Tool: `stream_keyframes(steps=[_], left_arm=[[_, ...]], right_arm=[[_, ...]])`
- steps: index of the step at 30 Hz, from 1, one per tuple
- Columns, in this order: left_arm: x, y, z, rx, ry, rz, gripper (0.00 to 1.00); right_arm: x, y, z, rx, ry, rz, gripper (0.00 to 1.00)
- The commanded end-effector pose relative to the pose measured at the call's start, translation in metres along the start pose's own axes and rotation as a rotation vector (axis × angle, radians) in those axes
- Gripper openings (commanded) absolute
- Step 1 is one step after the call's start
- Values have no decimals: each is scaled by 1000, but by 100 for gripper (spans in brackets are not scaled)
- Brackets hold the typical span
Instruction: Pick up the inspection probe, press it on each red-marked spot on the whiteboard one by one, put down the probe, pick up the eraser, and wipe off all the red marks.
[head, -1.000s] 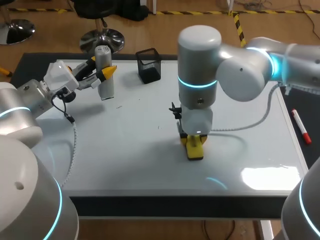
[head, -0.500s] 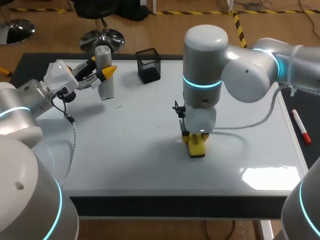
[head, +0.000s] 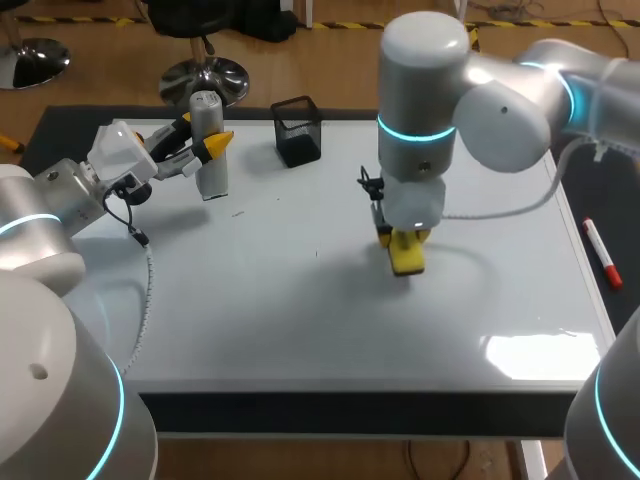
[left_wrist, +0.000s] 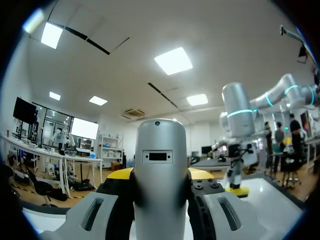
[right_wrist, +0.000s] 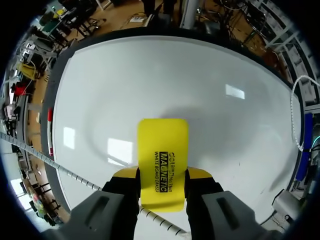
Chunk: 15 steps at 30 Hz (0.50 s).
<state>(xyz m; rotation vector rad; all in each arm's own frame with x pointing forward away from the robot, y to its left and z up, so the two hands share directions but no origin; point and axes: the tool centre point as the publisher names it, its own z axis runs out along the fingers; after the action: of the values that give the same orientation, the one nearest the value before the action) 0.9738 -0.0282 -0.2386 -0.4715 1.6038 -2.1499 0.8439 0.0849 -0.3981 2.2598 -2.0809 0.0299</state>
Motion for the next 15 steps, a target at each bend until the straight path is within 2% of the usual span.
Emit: stream_keyframes(steps=[1, 9, 15], left_arm=[[0, -1, 1, 0, -1, 0, 0], [0, -1, 1, 0, -1, 0, 0], [0, -1, 1, 0, -1, 0, 0]], right_arm=[[10, -25, -6, -17, 7, 7, 0], [35, -67, -18, 0, 0, 49, 0], [42, -92, -20, -1, 10, 52, 0]])
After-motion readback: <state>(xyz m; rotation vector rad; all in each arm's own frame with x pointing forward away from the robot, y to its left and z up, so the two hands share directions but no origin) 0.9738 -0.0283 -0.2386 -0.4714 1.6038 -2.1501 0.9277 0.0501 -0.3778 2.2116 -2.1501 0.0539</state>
